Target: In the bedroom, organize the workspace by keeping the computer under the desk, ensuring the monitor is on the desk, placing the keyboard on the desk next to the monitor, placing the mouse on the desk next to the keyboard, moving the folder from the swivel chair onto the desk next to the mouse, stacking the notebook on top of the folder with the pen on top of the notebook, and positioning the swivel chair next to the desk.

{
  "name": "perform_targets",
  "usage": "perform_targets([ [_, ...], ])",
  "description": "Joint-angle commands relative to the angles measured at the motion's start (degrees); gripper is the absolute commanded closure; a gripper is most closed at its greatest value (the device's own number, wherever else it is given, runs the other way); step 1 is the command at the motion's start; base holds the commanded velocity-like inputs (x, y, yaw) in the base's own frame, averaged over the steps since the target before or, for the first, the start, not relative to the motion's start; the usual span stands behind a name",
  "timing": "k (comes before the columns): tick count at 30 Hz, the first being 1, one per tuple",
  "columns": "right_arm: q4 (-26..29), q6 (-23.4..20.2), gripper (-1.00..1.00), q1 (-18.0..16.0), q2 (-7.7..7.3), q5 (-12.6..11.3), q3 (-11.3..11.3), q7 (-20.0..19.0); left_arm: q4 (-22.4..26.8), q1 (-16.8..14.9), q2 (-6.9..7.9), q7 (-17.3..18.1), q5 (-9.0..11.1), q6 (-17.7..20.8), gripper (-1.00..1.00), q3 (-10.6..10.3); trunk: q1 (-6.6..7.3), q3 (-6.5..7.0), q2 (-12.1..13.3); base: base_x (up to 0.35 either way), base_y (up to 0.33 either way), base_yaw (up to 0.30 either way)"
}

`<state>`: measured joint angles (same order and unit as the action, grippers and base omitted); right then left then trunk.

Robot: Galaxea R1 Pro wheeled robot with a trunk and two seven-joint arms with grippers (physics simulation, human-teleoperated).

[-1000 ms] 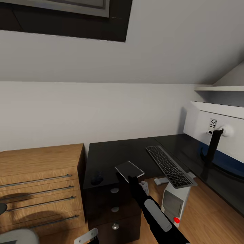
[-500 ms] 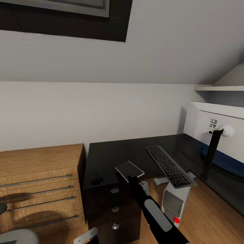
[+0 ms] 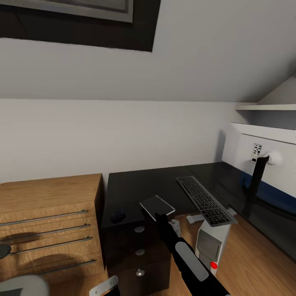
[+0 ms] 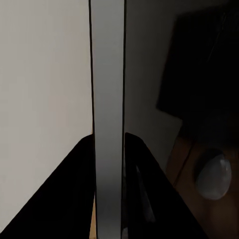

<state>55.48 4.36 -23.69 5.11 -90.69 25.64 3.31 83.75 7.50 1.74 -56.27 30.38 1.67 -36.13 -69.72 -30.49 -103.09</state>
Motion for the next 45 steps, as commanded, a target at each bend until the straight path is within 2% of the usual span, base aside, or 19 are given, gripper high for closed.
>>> perform_targets([
  [1,0.1,0.5,1.0,0.0,-0.04,-0.7,0.2,-0.1,0.1,0.0,0.03,-0.3,0.2,0.2,-1.0,-0.1,0.02,-0.05,0.0,-0.209,-0.013,0.0],
  [29,0.1,0.5,1.0,0.0,-0.1,-0.7,0.1,-0.1,0.1,0.0,0.05,-0.2,0.2,0.2,-1.0,-0.1,0.02,-0.05,0.0,-0.024,-0.003,0.0],
  [45,0.4,0.5,1.0,0.0,-0.17,-0.6,0.1,-0.1,0.1,0.0,0.1,-0.2,0.2,0.2,-1.0,-0.1,0.02,-0.05,0.0,0.094,0.0,0.0],
])
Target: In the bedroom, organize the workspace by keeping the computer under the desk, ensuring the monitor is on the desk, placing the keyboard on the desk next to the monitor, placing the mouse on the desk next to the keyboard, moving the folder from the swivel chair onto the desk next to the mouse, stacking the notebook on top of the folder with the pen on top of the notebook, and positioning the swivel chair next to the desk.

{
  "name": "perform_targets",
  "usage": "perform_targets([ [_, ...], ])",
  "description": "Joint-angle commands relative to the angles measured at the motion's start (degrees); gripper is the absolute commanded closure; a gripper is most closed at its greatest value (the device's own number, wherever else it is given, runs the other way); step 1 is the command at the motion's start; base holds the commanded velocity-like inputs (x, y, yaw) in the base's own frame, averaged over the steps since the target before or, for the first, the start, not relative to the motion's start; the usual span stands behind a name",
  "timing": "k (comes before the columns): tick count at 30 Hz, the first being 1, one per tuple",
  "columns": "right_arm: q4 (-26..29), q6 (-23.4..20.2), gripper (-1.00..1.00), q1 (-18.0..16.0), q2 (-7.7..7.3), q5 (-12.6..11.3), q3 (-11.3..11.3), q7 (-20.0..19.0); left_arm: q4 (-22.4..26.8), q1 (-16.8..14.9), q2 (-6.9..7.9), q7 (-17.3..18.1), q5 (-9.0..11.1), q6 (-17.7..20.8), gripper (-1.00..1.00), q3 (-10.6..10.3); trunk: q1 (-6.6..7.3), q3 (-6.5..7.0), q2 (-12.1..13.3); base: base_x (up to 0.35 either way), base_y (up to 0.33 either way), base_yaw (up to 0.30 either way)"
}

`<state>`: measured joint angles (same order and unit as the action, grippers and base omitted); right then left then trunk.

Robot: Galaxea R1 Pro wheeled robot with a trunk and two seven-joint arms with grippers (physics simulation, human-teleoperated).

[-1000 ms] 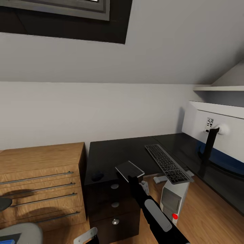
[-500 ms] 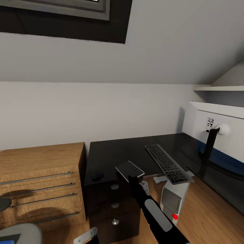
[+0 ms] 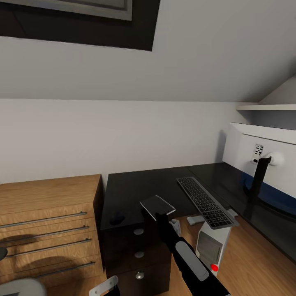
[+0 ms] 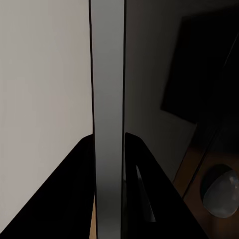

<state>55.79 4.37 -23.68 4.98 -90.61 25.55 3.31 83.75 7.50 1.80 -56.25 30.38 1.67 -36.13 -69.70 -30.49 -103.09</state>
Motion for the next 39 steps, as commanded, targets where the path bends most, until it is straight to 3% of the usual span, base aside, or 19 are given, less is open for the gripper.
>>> perform_targets([
  [1,0.1,0.5,1.0,0.0,-0.04,-0.7,0.2,-0.1,0.1,0.0,0.04,-0.3,0.2,0.2,-1.0,-0.1,0.0,-0.05,0.0,0.003,0.0,0.0],
  [38,0.2,0.4,1.0,0.0,-0.2,-0.6,0.2,-0.1,0.2,0.0,0.05,-0.4,0.2,-0.1,-1.0,0.0,0.0,-0.05,0.0,0.028,0.0,0.0],
  [39,0.2,0.4,-1.0,0.0,-0.2,-0.6,0.2,-0.1,0.2,0.0,0.05,-0.4,0.2,-0.1,-1.0,0.0,0.0,-0.05,0.0,0.0,0.0,0.0],
])
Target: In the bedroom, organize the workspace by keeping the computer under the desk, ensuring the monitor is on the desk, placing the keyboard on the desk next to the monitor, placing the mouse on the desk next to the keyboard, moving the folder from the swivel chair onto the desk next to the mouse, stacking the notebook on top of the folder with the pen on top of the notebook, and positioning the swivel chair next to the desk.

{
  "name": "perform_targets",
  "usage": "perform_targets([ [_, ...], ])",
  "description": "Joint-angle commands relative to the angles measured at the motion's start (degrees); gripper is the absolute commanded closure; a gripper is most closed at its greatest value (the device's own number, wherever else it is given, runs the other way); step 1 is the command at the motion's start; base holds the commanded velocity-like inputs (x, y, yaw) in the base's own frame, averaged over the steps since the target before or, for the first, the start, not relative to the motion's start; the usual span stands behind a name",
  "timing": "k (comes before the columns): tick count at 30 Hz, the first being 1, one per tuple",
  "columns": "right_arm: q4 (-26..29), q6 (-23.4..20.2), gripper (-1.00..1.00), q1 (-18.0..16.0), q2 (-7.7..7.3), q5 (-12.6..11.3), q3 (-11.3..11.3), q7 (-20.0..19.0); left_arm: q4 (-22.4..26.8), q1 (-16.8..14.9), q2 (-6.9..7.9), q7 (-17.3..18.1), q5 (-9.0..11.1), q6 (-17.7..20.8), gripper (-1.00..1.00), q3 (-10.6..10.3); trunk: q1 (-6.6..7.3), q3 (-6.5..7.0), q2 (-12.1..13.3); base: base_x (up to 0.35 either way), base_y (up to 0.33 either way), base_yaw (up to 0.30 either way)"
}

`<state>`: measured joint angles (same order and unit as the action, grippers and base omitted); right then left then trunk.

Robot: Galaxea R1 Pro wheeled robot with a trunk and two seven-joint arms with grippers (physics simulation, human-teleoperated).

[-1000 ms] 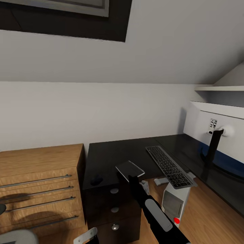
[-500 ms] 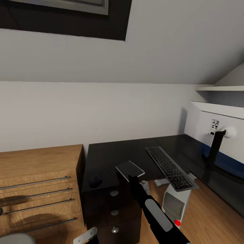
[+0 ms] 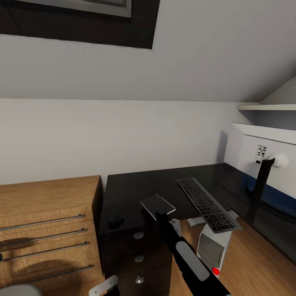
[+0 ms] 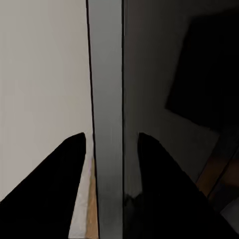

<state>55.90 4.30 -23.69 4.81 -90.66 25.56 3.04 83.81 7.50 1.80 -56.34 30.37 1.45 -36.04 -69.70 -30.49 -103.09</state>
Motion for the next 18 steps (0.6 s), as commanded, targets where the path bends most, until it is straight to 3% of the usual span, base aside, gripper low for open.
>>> perform_targets([
  [1,0.1,0.4,-1.0,0.0,-0.05,-0.6,0.2,0.2,0.1,0.0,0.04,-0.3,0.2,0.1,-1.0,-0.1,0.0,-0.05,0.0,0.0,0.0,0.0],
  [18,0.1,0.4,-1.0,0.0,-0.06,-0.6,0.2,0.2,0.1,0.0,0.04,-0.3,0.2,0.1,-1.0,-0.1,0.0,-0.05,0.0,0.0,0.0,0.0],
])
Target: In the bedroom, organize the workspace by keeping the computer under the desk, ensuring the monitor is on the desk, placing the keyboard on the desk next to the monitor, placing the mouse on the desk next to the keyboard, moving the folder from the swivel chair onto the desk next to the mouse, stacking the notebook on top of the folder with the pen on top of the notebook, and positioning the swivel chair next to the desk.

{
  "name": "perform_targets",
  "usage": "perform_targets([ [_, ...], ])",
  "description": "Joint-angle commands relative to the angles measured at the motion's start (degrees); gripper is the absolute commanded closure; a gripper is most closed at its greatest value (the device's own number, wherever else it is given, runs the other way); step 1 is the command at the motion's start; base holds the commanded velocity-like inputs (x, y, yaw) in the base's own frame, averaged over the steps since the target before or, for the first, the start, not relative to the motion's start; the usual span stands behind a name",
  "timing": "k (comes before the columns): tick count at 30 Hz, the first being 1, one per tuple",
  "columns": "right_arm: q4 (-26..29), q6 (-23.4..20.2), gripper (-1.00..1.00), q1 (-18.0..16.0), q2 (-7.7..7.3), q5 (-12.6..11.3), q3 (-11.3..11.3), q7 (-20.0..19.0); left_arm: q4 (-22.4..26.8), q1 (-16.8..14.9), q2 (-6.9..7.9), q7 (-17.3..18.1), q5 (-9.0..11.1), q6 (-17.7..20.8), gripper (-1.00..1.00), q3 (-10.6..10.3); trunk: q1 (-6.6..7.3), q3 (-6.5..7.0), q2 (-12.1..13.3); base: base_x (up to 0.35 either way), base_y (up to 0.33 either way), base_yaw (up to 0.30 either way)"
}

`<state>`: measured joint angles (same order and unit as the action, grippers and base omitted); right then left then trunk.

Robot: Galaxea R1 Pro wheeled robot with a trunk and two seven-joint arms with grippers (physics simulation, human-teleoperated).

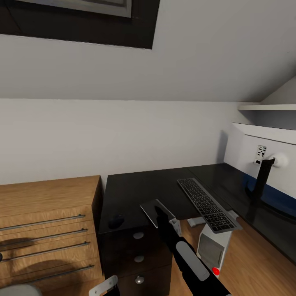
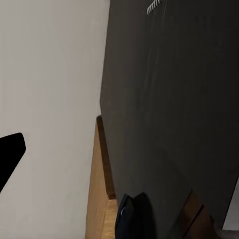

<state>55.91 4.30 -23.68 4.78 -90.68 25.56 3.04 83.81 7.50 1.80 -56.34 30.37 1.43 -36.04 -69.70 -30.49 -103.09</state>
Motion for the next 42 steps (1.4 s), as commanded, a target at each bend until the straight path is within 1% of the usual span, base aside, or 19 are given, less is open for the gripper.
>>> perform_targets([
  [1,0.1,0.4,-1.0,0.0,-0.03,-0.6,0.2,0.2,0.1,0.0,0.04,-0.3,0.2,0.2,-1.0,-0.1,0.0,-0.05,0.0,0.0,0.0,0.0],
  [6,0.1,0.4,-1.0,0.0,-0.03,-0.6,0.2,0.2,0.1,0.0,0.04,-0.3,0.2,0.2,-1.0,-0.1,0.0,-0.05,0.0,-0.055,0.0,0.0],
  [13,0.1,0.4,-1.0,0.0,-0.03,-0.6,0.2,0.2,0.1,0.0,0.04,-0.3,0.2,0.2,-1.0,-0.1,0.0,-0.05,0.0,-0.265,-0.059,0.0],
  [20,0.0,0.4,-1.0,0.0,-0.03,-0.6,0.2,0.2,0.1,0.0,0.04,-0.3,0.2,0.2,-1.0,-0.1,0.0,-0.05,0.0,-0.128,-0.081,0.0],
  [40,0.0,0.4,-1.0,0.0,-0.03,-0.6,0.2,0.2,0.0,0.0,0.04,-0.1,0.2,0.2,-1.0,-0.1,0.0,-0.05,0.0,-0.018,-0.016,0.0],
  [42,-0.1,0.7,-1.0,0.0,0.03,-0.5,0.4,0.1,-0.3,0.0,-0.01,0.0,0.2,0.2,-1.0,-0.4,0.0,-0.05,0.0,0.0,0.0,0.0],
])
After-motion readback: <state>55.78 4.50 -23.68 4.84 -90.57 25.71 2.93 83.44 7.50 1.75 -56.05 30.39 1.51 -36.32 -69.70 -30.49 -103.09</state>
